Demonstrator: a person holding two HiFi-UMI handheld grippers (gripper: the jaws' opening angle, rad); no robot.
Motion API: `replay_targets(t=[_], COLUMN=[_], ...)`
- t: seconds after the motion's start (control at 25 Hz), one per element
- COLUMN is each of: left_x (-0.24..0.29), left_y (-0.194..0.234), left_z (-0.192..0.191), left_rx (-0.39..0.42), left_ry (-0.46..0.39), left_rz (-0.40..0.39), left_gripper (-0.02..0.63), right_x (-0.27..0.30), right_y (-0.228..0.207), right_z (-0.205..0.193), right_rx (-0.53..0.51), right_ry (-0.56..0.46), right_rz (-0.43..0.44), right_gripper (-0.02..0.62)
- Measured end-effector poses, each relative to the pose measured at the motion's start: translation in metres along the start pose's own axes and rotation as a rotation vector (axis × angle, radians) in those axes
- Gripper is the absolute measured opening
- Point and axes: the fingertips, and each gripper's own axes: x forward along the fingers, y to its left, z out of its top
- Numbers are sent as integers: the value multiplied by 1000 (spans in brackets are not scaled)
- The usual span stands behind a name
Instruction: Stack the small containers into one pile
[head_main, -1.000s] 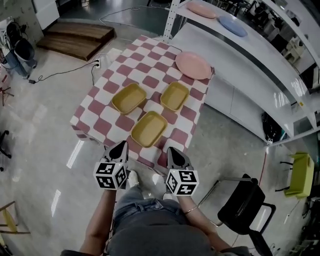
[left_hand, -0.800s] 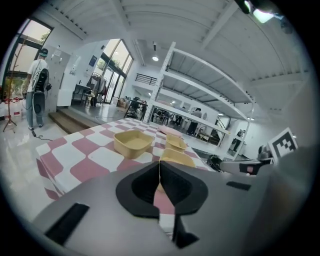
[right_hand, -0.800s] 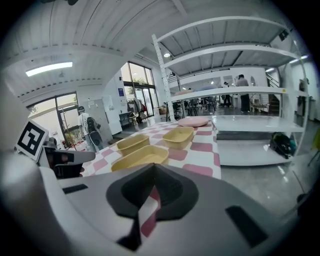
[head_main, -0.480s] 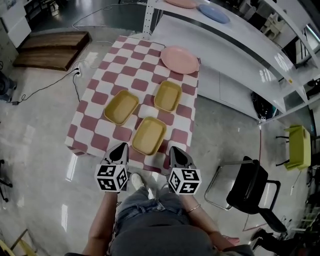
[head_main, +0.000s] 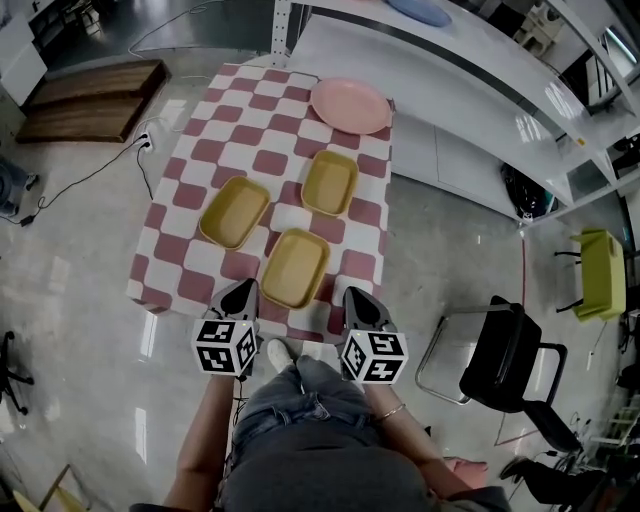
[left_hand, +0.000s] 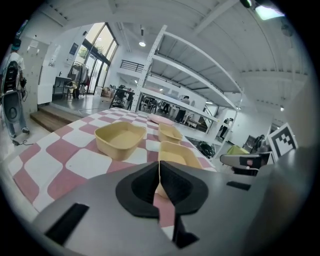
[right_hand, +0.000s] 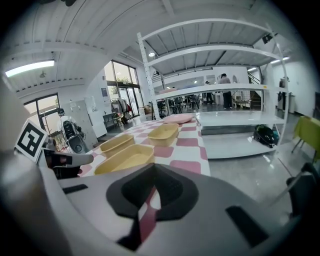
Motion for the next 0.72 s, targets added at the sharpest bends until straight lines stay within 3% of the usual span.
replay_targets(t=[0.2,0.44,0.72], left_x=[15,35,57], left_y=[-4,-5,-3], left_z=[4,9,7], left_rx=[43,72,85], left_ry=[49,90,132], left_rz=[-8,8,-7], left_gripper=[20,111,124], right_x=[5,11,22], right_y=[-6,-15,-22], right_z=[0,3,4], right_rx=[18,40,54], right_ry=[-1,4,19], right_rz=[-3,-9,-15], right_gripper=[11,11,11])
